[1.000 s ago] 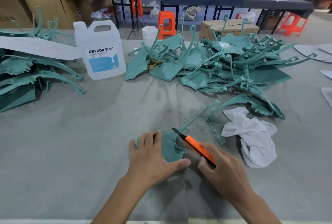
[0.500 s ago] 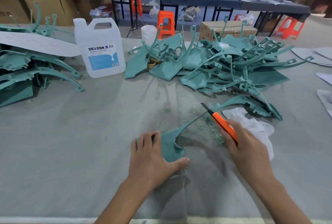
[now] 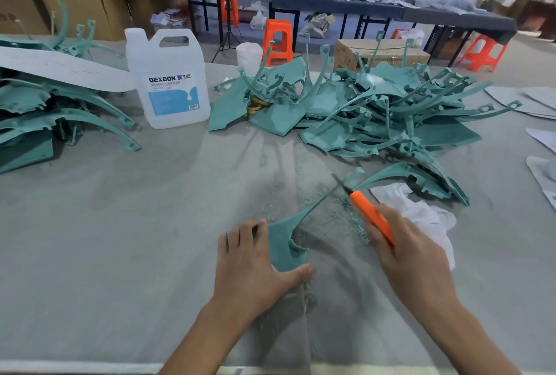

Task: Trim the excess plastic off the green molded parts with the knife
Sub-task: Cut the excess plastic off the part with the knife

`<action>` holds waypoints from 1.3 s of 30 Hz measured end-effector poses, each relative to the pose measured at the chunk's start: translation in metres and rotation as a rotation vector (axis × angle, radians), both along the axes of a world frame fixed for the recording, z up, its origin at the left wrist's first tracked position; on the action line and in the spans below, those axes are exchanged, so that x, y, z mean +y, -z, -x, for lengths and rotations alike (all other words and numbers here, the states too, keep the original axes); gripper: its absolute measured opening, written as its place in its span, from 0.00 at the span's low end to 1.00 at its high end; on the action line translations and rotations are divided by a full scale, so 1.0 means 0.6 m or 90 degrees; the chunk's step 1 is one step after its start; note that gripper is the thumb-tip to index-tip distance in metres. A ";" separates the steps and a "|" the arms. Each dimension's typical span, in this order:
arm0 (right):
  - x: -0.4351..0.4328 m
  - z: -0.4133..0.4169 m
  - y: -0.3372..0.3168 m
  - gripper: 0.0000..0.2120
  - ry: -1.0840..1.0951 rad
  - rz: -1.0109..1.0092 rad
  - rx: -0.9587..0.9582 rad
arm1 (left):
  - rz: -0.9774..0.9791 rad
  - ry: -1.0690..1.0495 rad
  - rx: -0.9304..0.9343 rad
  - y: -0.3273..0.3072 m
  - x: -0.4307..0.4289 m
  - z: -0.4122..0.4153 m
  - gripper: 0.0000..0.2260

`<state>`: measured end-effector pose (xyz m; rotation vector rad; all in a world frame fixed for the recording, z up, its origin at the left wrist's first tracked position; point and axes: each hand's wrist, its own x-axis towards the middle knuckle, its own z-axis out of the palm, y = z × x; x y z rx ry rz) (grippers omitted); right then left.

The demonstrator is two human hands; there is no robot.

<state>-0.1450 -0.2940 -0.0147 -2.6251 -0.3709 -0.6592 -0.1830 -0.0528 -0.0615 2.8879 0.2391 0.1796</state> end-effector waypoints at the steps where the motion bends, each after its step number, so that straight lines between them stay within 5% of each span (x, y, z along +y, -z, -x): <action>1: 0.008 0.013 0.008 0.15 -0.045 0.013 0.021 | 0.002 -0.002 0.002 0.000 0.000 0.000 0.52; 4: 0.014 0.038 0.027 0.16 -0.141 0.080 0.074 | 0.005 -0.002 0.005 0.002 0.000 0.000 0.53; 9: -0.041 -0.018 -0.001 0.13 0.017 0.034 -0.006 | -0.007 0.004 0.005 0.002 0.001 -0.001 0.54; 15: -0.004 0.008 0.027 0.14 -0.152 0.115 0.049 | -0.002 0.000 0.004 0.002 0.001 0.000 0.54; 20: -0.054 -0.034 -0.005 0.14 -0.026 0.060 -0.052 | -0.001 0.005 0.016 0.003 0.002 0.000 0.55; 25: -0.009 0.015 0.022 0.24 -0.155 0.111 0.081 | 0.020 -0.001 0.019 0.001 0.001 -0.001 0.55; 29: -0.050 -0.024 0.007 0.15 -0.047 0.016 0.004 | 0.025 0.001 0.030 -0.003 0.001 0.003 0.54; 39: -0.053 -0.026 0.042 0.12 -0.007 -0.189 -0.061 | 0.084 0.008 0.170 -0.034 0.076 0.023 0.51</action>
